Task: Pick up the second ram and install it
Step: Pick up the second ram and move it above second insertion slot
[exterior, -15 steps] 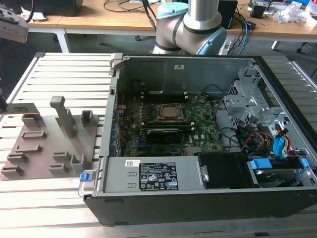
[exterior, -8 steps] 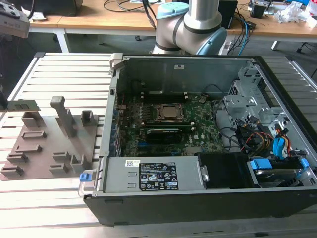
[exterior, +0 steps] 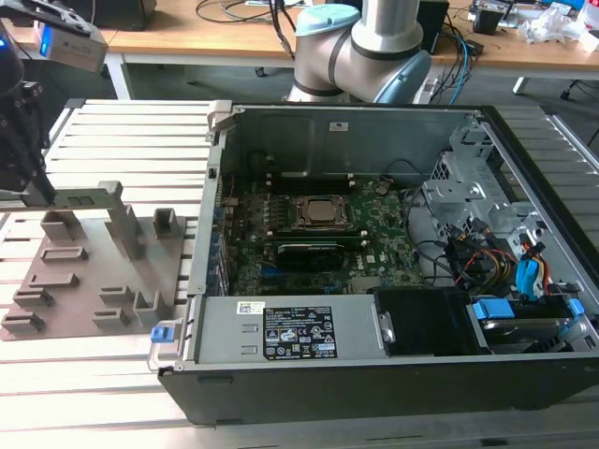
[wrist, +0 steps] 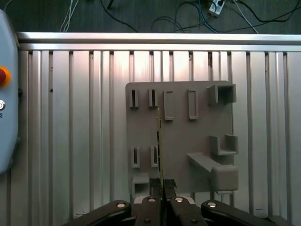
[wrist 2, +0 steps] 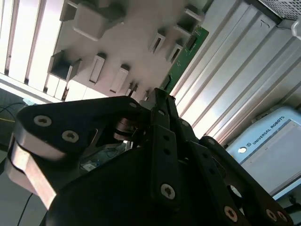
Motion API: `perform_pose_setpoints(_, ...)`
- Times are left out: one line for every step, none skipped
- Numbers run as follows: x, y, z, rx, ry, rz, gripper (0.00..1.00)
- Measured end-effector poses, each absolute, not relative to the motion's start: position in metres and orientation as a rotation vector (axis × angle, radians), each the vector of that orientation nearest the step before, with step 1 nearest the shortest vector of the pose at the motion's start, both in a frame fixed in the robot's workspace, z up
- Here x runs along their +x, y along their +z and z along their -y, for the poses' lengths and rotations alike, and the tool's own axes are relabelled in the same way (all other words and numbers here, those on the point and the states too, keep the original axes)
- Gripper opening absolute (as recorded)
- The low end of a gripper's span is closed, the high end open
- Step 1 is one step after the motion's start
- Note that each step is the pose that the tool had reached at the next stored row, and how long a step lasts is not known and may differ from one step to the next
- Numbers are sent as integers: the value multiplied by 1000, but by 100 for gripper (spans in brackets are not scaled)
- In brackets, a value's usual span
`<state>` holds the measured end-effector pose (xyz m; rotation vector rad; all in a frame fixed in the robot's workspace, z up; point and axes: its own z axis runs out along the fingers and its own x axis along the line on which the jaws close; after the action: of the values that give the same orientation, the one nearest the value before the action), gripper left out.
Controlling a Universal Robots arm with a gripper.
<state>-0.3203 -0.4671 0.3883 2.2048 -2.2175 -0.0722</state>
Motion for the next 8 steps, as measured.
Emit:
perform_pose_setpoints(-313, 388, 467, 2205, -72, 2218, 14)
perform_pose_setpoints(-306, 388, 467, 2205, -72, 2218, 14)
perform_pose_setpoints(-300, 388, 467, 2205, -72, 2218, 14)
perform_pose_setpoints(-292, 388, 467, 2205, -72, 2217, 14)
perform_pose_setpoints(-286, 388, 467, 2205, -72, 2218, 14)
perform_pose_setpoints(-282, 388, 467, 2205, -72, 2218, 14)
perform_pose_setpoints(-275, 388, 467, 2205, -72, 2218, 14)
perform_pose_setpoints(-270, 388, 467, 2205, -72, 2217, 14)
